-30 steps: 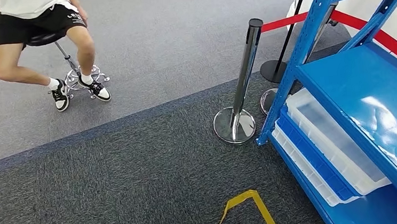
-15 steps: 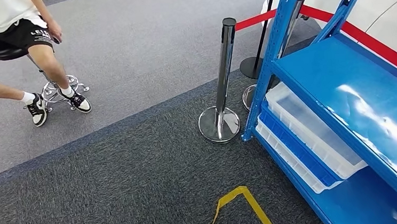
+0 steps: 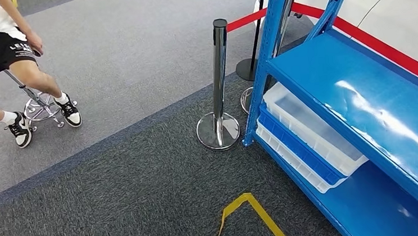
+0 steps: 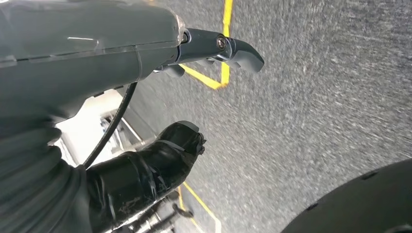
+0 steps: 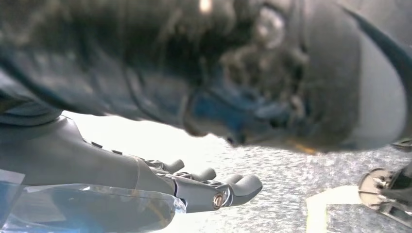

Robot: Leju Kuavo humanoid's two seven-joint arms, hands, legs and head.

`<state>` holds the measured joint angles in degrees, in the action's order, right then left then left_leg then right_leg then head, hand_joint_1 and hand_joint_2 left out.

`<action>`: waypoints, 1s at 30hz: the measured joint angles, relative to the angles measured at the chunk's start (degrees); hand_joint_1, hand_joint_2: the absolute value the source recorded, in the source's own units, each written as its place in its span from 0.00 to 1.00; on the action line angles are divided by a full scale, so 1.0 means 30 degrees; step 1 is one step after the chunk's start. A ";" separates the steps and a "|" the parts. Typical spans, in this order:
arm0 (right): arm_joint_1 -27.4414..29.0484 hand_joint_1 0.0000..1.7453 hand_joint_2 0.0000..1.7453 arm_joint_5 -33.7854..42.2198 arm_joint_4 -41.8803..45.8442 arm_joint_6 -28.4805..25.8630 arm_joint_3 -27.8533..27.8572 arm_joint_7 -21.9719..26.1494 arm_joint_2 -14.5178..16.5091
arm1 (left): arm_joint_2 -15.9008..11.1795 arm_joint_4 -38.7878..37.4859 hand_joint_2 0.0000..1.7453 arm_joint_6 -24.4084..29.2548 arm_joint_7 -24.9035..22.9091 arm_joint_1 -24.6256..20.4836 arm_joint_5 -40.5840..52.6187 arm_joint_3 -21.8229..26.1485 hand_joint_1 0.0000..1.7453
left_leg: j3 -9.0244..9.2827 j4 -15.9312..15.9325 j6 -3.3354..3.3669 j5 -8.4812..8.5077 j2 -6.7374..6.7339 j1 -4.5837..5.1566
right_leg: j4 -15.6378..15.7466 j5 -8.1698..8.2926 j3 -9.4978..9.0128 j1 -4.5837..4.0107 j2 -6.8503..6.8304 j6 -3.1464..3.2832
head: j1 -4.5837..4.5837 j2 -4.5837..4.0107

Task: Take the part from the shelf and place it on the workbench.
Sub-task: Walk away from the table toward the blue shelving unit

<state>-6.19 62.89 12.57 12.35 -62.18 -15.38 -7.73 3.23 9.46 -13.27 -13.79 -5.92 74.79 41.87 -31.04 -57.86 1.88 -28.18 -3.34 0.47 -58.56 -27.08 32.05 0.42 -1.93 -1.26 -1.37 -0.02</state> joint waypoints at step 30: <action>0.0081 0.00 0.00 0.0000 -0.0062 -0.0127 0.0444 0.0506 0.0197 | 0.0073 0.0000 1.00 -0.0049 0.0029 0.0052 -0.0814 -0.0610 0.00 | 0.0057 0.0099 0.0145 0.0037 -0.0053 -0.0028 | -0.0051 0.0115 -0.0027 -0.0041 0.0018 -0.0010 | 0.0005 0.0000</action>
<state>-5.95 62.89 12.38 11.97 -60.84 -13.86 -7.14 3.45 9.46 -13.42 -13.70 -5.77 72.35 40.04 -30.87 -57.57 2.32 -28.07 -3.50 0.39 -58.72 -26.73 31.97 0.30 -1.88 -1.29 -1.35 -0.02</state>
